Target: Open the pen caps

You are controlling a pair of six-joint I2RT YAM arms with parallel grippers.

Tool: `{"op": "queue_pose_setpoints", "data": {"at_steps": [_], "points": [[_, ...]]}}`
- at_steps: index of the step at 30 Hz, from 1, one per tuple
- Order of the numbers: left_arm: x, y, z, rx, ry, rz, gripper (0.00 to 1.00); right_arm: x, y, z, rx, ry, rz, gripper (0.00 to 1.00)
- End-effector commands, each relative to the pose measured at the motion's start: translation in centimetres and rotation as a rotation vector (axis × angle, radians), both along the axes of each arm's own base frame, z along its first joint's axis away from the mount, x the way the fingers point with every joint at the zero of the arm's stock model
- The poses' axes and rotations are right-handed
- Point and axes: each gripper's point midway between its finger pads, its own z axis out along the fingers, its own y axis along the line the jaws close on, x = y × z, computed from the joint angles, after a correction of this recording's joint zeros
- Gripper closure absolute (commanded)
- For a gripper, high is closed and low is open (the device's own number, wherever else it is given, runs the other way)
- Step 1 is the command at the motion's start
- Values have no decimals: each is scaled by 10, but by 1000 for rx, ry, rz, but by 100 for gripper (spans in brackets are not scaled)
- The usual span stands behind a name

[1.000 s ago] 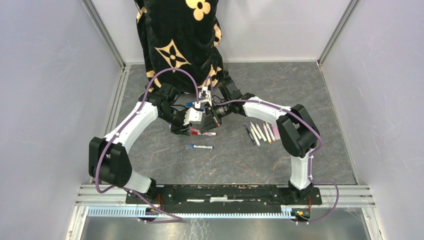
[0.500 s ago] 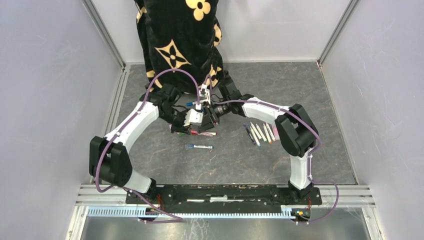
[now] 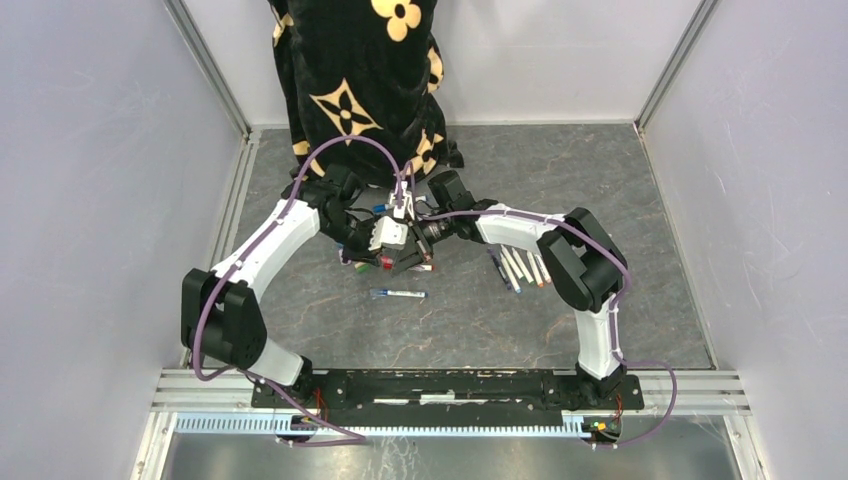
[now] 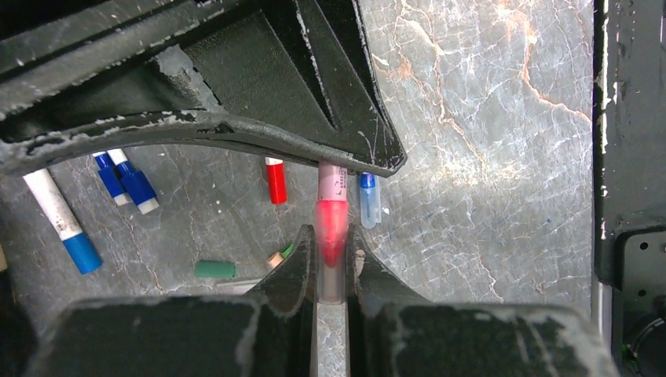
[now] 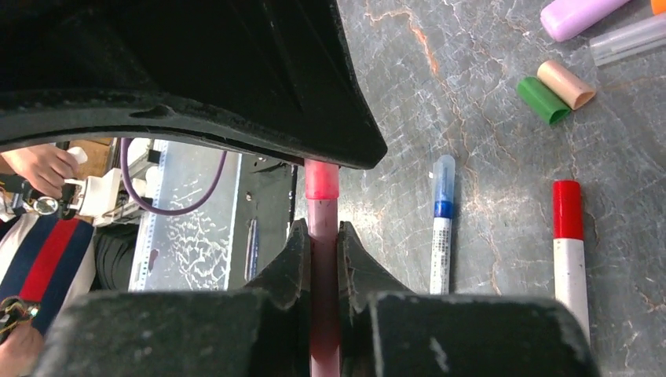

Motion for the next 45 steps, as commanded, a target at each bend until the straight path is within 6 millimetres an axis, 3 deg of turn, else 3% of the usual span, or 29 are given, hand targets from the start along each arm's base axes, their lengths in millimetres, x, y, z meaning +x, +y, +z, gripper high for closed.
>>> {"op": "queue_pose_setpoints", "data": {"at_steps": [1,6,9,15,21,26,28,33,40,45], "points": [[14,18,-2,75,-56,10,98,18,-20,-3,-42,-53,-97,100],[57,66,1,127,-142,122,98,23,-62,-32,-167,-57,-162,100],[72,80,-1,133,-159,168,98,25,-80,-40,-204,-55,-210,100],[77,74,-16,92,-156,200,98,32,-90,-43,-250,-69,-251,100],[99,64,-41,41,-137,332,97,81,-127,-62,-465,-212,-549,98],[108,64,-67,51,-76,419,82,98,-161,-70,-577,-310,-750,93],[107,65,-76,63,-54,432,74,98,-173,-75,-615,-335,-799,93],[104,66,-90,80,-27,445,67,95,-192,-84,-681,-372,-856,90],[106,65,-90,76,-11,471,56,89,-202,-92,-737,-402,-870,84],[116,60,-64,34,-21,515,53,88,-202,-90,-748,-424,-865,79]]}}
